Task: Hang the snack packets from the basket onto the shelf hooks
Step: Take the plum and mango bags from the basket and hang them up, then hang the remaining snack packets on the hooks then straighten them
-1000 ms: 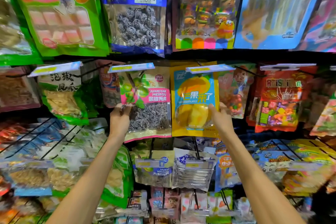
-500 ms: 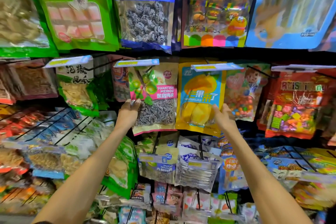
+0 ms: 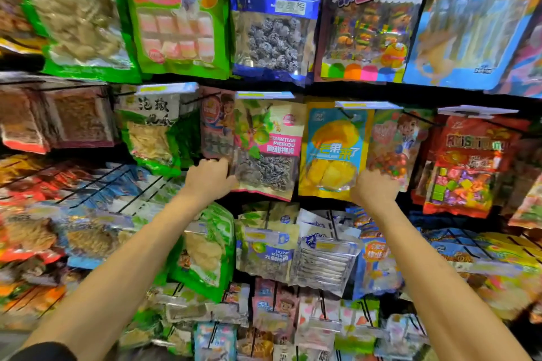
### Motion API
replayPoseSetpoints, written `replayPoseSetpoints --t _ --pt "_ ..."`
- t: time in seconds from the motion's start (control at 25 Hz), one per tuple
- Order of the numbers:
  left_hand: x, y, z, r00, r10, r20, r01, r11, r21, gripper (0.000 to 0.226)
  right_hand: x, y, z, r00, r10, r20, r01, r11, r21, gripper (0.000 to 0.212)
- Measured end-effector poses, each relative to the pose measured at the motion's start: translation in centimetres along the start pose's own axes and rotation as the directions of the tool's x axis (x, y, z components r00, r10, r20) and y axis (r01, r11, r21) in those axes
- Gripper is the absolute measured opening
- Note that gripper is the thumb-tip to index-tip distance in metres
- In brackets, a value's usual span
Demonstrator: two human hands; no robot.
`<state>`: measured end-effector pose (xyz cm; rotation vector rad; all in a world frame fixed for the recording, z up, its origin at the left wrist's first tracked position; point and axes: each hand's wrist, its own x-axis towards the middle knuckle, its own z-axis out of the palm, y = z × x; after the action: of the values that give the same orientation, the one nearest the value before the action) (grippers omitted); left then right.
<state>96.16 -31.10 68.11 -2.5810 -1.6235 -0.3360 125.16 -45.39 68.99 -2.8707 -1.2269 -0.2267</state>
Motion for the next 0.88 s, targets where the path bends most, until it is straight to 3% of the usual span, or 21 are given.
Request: replayPoseSetpoints --t 0.12,0.36,0.52,0.88 --pt "-3.4 -2.6 -2.7 0.990 -0.017 0.140 0.002 0.994 0.107 0.048 -2.8 -2.8 -1.0 0.996 -0.083 -0.037 0.082 0.997 -0.006 0.046" --pt "-12.9 -13.2 -4.5 0.992 -0.105 0.069 0.094 0.985 0.144 0.051 -11.7 -13.8 -3.3 0.951 -0.305 0.049 0.304 0.952 0.020 0.052" --pt "-19.9 -20.8 -5.5 0.975 -0.220 0.036 0.210 0.960 0.185 0.052 -19.1 -21.5 -2.5 0.860 -0.510 -0.006 0.509 0.856 0.086 0.054" --pt "-32.3 -35.5 -6.9 0.880 -0.472 0.063 0.443 0.860 0.253 0.046 -31.5 -37.9 -2.2 0.646 -0.763 -0.027 0.762 0.643 0.069 0.054"
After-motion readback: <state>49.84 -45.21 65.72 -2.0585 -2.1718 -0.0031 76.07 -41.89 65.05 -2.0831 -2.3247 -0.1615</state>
